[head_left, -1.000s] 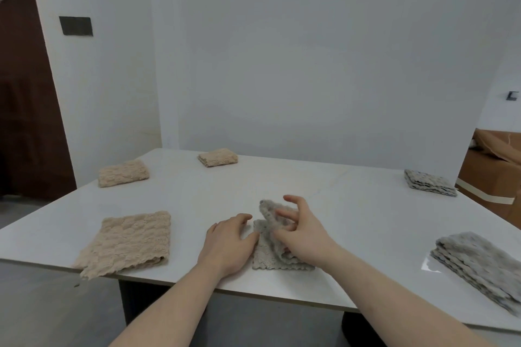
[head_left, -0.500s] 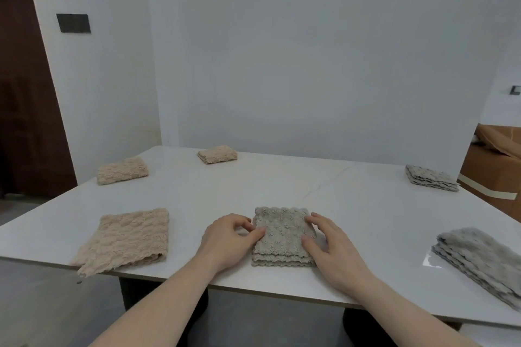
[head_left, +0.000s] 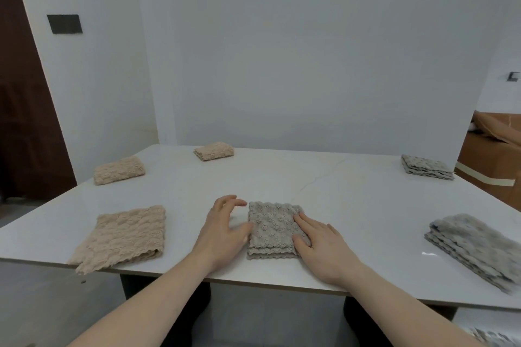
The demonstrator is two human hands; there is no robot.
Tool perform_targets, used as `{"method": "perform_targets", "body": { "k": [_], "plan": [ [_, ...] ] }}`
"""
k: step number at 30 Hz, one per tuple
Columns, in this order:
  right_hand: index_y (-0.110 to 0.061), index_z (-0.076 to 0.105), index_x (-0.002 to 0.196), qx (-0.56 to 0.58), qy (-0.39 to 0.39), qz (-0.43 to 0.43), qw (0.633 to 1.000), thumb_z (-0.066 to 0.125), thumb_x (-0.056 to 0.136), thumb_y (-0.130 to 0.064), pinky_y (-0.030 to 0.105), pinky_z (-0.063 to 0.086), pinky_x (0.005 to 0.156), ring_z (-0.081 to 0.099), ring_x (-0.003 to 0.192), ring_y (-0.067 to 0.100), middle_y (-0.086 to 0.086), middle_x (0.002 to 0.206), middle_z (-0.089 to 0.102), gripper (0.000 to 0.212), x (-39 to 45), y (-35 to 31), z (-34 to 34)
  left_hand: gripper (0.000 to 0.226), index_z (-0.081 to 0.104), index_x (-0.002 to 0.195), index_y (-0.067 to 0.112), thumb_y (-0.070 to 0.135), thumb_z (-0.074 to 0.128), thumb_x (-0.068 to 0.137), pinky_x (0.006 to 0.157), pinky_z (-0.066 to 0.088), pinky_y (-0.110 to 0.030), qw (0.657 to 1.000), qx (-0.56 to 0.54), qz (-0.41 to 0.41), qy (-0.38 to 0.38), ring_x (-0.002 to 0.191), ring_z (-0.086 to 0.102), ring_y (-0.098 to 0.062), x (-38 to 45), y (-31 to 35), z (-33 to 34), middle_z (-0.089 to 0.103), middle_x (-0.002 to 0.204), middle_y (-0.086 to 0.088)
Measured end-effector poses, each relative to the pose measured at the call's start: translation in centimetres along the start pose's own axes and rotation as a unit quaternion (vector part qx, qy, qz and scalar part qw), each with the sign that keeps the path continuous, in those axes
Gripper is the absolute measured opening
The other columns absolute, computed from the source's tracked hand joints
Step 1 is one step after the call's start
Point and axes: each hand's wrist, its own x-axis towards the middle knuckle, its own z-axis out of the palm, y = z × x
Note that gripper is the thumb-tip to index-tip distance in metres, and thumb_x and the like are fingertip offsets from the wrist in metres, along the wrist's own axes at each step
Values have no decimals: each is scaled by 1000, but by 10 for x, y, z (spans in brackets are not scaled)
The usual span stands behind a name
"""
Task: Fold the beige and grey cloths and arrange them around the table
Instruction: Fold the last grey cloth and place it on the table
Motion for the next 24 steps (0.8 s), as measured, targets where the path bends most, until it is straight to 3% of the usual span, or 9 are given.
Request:
{"method": "perform_targets", "body": {
  "k": [3,6,12,24],
  "plan": [
    [-32,14,160,0,-1,-1,1000,25,104,-46,38,7,125,13,152,6,-15,166,11,59,0,0,0,58,38,148,46,55,53,93,118,18,-29,990,92,80,-71,144,14,2,-6,6,2,10,161,31],
    [-32,15,160,-1,0,0,1000,25,103,-47,39,7,125,14,152,7,-14,166,12,60,2,2,1,67,27,156,46,65,41,93,125,11,-32,976,153,80,-131,150,4,2,-4,6,5,-1,163,34],
    [-32,15,160,2,0,2,1000,25,103,-48,38,6,126,13,152,6,-14,166,11,60,1,2,2,76,21,158,47,74,34,88,126,8,-32,964,193,42,-179,153,6,0,0,4,8,6,164,31],
    [-33,19,159,19,15,4,1000,27,102,-47,38,7,125,16,151,4,-17,165,14,60,-2,0,0,63,20,159,42,58,35,100,126,8,-30,963,209,29,-167,154,11,-3,3,3,10,8,165,26]
  ]
}}
